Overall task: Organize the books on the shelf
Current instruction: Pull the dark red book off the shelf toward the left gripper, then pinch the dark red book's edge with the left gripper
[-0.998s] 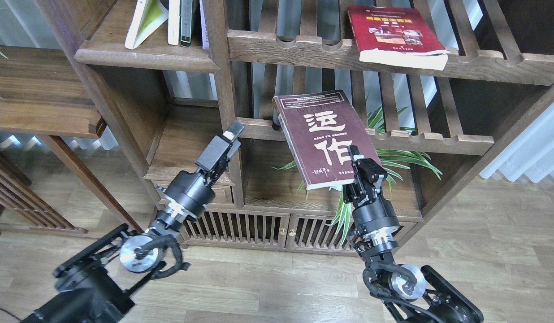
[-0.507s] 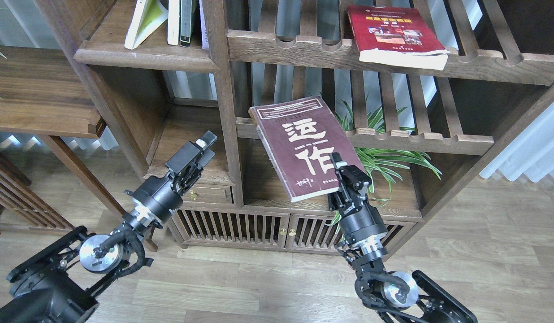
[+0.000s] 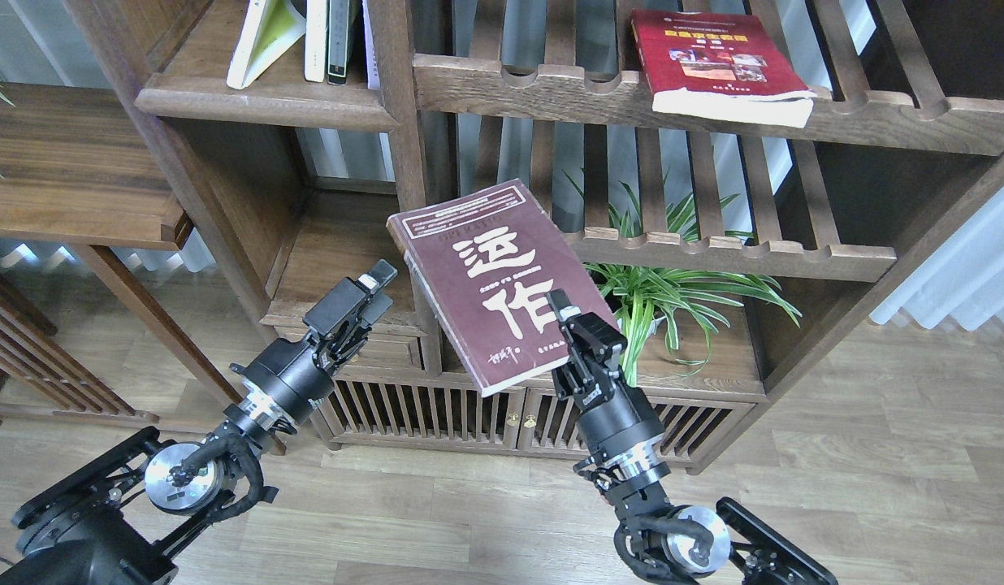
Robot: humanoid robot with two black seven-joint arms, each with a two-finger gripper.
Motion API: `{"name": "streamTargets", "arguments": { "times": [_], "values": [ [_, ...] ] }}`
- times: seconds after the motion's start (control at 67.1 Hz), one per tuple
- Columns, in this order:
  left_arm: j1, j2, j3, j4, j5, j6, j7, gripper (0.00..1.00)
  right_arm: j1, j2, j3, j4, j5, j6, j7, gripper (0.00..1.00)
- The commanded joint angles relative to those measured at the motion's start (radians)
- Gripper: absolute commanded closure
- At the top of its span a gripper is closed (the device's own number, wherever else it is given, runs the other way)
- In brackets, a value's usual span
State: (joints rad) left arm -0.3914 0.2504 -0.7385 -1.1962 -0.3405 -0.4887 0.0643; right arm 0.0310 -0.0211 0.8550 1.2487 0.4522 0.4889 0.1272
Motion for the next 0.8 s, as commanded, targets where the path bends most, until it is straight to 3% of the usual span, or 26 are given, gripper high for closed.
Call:
{"name": "streamTargets", "arguments": {
  "times": [0.0,0.432,0.581,0.79],
  "values": [
    [0.000,0.004,0.018,0.003,0.002,0.000,0.003,0.16,-0.002,0.015,-0.013,0.001,-0.004,0.000,-0.001,0.92],
    [-0.007,-0.003,0.028,0.001,0.005,0.000,0.005,0.17,0.000,0.021,-0.041,-0.002,-0.121,0.000,0.000,0.91],
    [0.000,0.013,0.048,0.003,0.006,0.000,0.005,0.27,-0.002,0.021,-0.037,-0.006,-0.121,0.000,0.000,0.89],
    [-0.003,0.017,0.068,0.006,0.008,0.000,0.005,0.56,-0.002,0.021,-0.039,-0.006,-0.122,0.000,0.000,0.89]
  ]
}}
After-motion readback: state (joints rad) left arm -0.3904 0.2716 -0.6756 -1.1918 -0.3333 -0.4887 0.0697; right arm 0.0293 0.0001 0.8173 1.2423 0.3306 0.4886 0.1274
